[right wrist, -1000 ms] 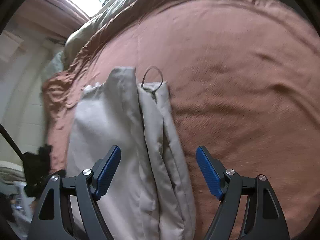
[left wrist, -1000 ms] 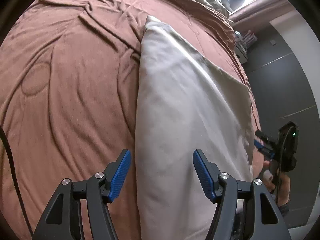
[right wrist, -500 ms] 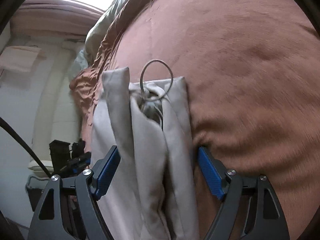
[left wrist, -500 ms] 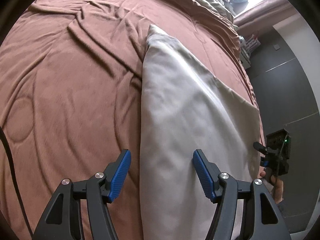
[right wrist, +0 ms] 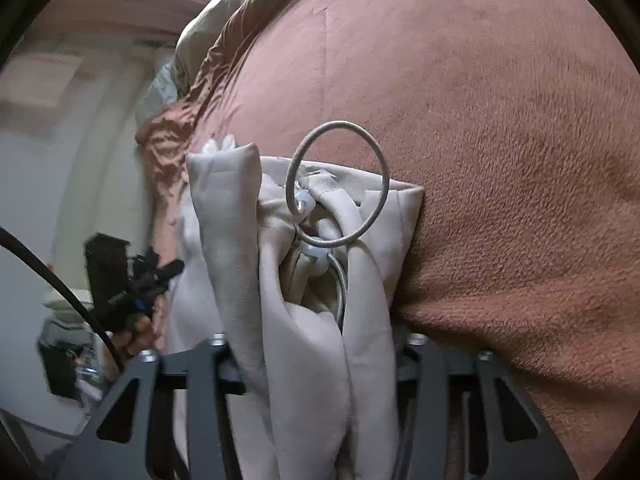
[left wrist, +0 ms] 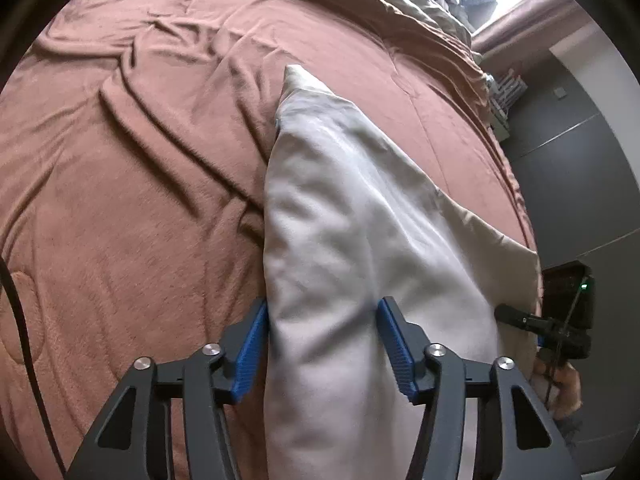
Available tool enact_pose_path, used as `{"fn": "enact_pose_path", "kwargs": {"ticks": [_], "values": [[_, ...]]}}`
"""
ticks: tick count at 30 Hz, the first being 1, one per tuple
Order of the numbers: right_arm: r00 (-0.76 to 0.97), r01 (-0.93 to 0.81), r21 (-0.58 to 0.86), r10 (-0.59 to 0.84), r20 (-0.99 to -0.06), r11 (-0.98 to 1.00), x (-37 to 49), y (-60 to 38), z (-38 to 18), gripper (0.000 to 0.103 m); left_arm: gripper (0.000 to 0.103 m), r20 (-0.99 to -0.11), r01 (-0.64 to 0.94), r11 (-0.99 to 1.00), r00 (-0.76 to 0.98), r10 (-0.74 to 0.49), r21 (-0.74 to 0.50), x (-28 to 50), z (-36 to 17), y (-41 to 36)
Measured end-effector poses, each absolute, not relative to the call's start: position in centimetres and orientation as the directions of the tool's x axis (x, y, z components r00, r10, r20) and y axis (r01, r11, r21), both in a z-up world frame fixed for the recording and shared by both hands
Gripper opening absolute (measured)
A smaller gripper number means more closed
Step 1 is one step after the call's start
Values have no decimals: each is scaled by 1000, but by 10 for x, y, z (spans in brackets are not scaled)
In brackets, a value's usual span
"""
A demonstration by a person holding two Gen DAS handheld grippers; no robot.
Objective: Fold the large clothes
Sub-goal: 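Grasp the folded jacket's drawstring end with the right tool while the left tool grasps its edge, then lift the folded jacket off the bed with both tools and carry it toward the sofa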
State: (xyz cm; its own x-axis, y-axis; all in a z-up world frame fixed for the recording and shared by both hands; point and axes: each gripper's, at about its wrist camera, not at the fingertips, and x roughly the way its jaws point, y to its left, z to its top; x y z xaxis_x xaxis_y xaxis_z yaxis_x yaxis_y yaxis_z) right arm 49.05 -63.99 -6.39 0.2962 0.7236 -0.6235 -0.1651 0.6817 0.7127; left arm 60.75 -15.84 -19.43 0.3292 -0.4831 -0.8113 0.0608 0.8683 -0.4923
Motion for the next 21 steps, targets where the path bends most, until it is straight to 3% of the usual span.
{"fn": "enact_pose_path", "kwargs": {"ticks": [2, 8, 13, 21], "values": [[312, -180, 705, 719, -621, 686, 487, -631, -55, 18, 39, -818, 61, 877, 336, -467, -476, 605, -191, -162], [378, -214, 676, 698, -608, 705, 462, -622, -25, 12, 17, -831, 76, 905, 370, -416, -419, 594, -175, -166], [427, -256, 660, 695, -578, 706, 420, -614, -1, 11, 11, -798, 105, 895, 417, -435, -433, 579, -144, -165], [500, -295, 655, 696, -514, 696, 343, -617, 28, 11, 9, -722, 154, 866, 493, -485, -476, 542, -90, -156]]}}
